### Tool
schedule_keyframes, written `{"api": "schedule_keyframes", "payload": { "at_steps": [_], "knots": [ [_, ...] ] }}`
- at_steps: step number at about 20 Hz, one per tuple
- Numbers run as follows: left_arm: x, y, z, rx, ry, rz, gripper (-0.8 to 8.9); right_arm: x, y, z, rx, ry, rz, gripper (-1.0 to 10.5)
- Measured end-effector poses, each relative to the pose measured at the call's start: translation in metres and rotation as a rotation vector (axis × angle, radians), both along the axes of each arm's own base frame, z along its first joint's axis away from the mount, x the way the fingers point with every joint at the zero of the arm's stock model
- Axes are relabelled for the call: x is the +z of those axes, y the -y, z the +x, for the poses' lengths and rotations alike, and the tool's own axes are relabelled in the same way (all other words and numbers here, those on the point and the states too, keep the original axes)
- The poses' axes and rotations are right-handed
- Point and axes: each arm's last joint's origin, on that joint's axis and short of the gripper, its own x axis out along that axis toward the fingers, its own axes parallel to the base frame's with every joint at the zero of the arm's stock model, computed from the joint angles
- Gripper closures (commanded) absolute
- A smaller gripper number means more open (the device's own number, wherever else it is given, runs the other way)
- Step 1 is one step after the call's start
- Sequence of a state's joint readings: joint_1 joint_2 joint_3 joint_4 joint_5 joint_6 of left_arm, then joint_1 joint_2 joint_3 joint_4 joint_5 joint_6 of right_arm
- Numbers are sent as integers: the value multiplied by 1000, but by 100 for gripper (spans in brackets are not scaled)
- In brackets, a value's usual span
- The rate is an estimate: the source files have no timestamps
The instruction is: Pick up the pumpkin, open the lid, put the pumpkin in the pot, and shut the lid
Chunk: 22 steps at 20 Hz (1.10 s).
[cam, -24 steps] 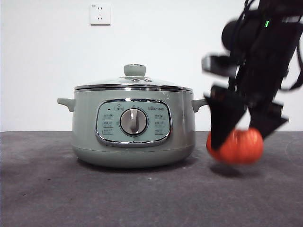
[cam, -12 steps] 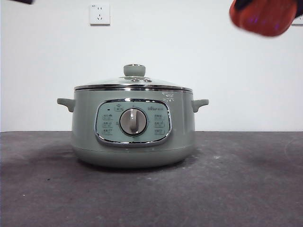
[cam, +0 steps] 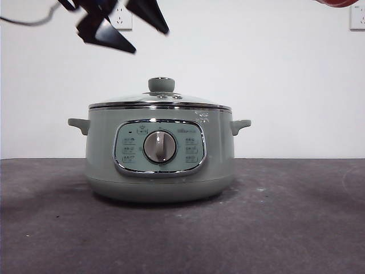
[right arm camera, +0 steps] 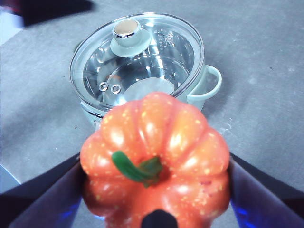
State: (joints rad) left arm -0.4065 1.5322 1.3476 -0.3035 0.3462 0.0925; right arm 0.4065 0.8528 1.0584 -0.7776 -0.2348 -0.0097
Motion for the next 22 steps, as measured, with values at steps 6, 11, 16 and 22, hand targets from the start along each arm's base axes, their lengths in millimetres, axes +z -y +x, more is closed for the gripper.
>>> {"api": "schedule_keyframes", "payload": {
  "at_steps": [6, 11, 16, 22],
  "knots": [
    [-39, 20, 23, -8, -50, 64, 63, 0, 0, 0, -1, -1, 2, 957],
    [-54, 28, 29, -18, -77, 87, 89, 0, 0, 0, -2, -2, 2, 957],
    [-55, 31, 28, -16, -69, 97, 556, 0, 0, 0, -2, -2, 2, 957],
    [-52, 31, 28, -14, -54, 98, 822, 0, 0, 0, -2, -1, 1, 957]
  ]
}}
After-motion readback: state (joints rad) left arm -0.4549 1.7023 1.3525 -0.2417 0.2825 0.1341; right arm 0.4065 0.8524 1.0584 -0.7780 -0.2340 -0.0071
